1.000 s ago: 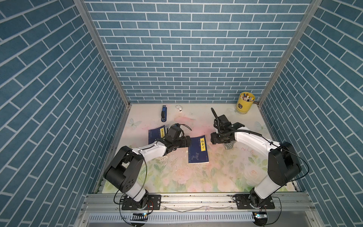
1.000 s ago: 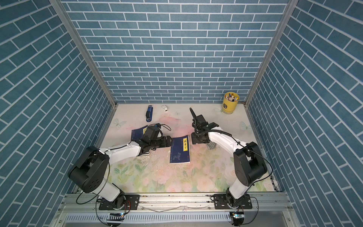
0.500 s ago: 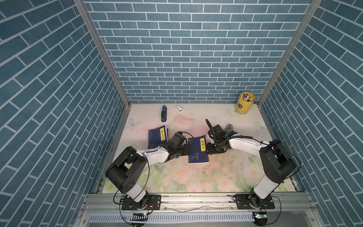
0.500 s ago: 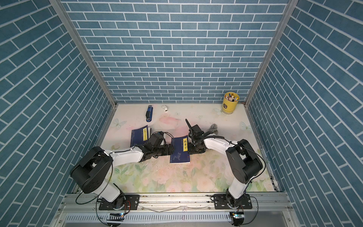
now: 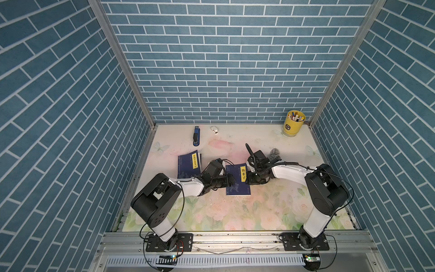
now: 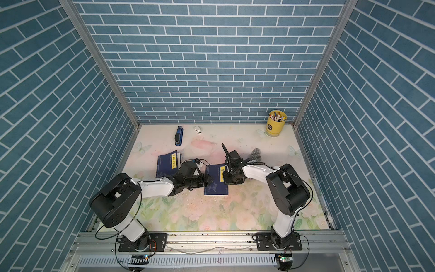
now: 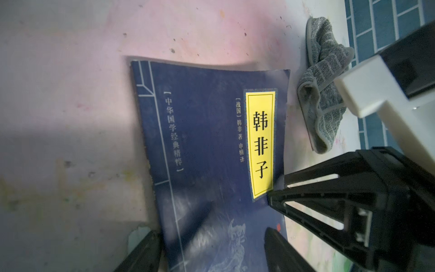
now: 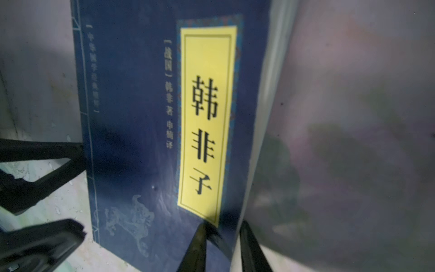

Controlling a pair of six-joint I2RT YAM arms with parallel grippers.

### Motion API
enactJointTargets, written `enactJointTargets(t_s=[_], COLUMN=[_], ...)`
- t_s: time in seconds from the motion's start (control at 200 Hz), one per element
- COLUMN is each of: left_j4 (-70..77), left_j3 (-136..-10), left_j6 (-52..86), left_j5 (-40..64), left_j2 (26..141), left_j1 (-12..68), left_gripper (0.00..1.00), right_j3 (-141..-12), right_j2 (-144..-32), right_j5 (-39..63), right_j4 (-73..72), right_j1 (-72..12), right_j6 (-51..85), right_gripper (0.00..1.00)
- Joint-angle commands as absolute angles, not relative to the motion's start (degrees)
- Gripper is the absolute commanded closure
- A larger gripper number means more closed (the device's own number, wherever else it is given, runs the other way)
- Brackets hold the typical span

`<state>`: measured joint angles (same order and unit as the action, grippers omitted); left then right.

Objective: Wipe the cover of the book
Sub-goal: Pick up the book from the center of the board.

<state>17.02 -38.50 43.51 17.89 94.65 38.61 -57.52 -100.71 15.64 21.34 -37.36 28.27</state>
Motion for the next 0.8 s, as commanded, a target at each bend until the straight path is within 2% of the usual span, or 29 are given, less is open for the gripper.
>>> enactJointTargets(t_s=[0.0,0.185,0.505,0.795], left_j4=[19.31,20.6,24.14,21.12], left_j3=[-37.0,-37.92,-39.36,-40.76], left_j6=[45.94,46.76,47.25,45.69], left_j5=[23.52,23.67,27.85,27.51], left_j2=[96.44,95.53,94.49,93.87], left_j1=[39.29,39.2,38.42,36.42], left_gripper=[0.34,0.49,0.5,0.74], right_j3=[-55.78,-55.33,-55.36,-55.46], right_j2=[-103.26,-104.1,-104.53,-105.03], right_j5=[15.98,17.2,17.23,17.23], right_j4=[20.28,18.48,17.77,17.27], right_j1=[-38.22,-38.54,-38.58,-38.59], right_j6=[29.95,30.32,30.17,29.98], right_gripper=[0.75,0.76,0.76,0.76])
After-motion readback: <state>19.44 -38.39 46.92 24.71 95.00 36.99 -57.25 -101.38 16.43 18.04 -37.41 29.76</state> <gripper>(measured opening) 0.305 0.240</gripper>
